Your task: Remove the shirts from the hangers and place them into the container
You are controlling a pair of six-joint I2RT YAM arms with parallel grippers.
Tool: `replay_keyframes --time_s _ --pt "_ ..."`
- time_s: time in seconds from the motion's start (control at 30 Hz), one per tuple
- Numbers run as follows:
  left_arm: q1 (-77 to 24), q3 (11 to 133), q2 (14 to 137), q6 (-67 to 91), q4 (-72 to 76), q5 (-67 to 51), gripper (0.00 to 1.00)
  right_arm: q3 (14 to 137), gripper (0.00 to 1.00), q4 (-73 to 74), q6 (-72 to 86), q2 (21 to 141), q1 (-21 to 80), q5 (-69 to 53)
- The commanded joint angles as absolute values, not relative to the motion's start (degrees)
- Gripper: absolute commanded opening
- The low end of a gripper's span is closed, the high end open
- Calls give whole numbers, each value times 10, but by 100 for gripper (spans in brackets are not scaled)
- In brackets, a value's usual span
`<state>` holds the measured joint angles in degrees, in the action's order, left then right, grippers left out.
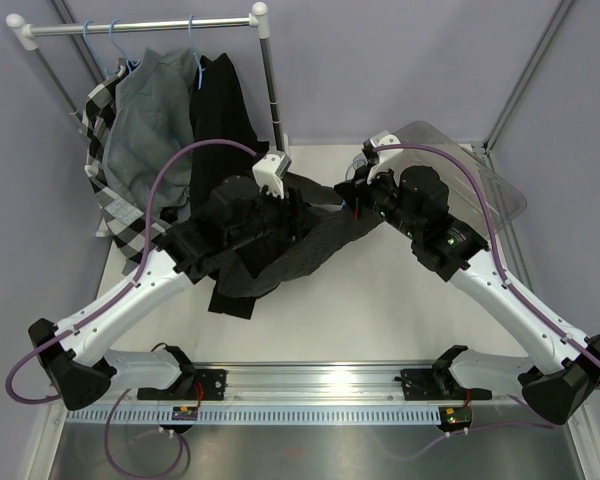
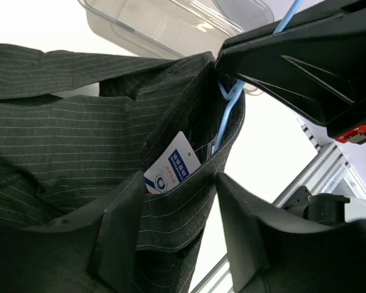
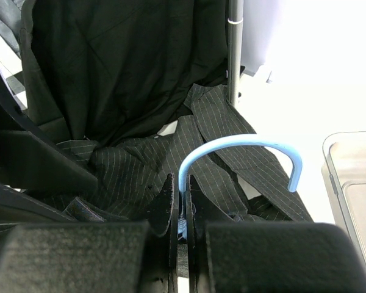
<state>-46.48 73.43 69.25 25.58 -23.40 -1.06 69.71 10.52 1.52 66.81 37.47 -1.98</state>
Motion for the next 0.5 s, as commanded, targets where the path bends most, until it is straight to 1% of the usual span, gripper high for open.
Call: replay_keyframes --time_s 0.0,0.1,0.2,0.33,0.37,0.47 --pt "-463 742 700 264 -205 -33 51 703 0 72 7 663 381 -4" --pt "-463 742 707 265 -204 -49 48 703 0 71 8 663 382 -3" --pt "-463 738 708 267 -204 -55 43 703 0 70 6 663 381 7" --pt "-464 736 702 266 -204 -62 27 703 0 71 6 664 382 16" --pt "-464 736 700 265 -204 -58 16 702 0 71 6 664 381 18" --pt "-463 727 679 255 -206 -36 0 699 0 72 4 662 382 34"
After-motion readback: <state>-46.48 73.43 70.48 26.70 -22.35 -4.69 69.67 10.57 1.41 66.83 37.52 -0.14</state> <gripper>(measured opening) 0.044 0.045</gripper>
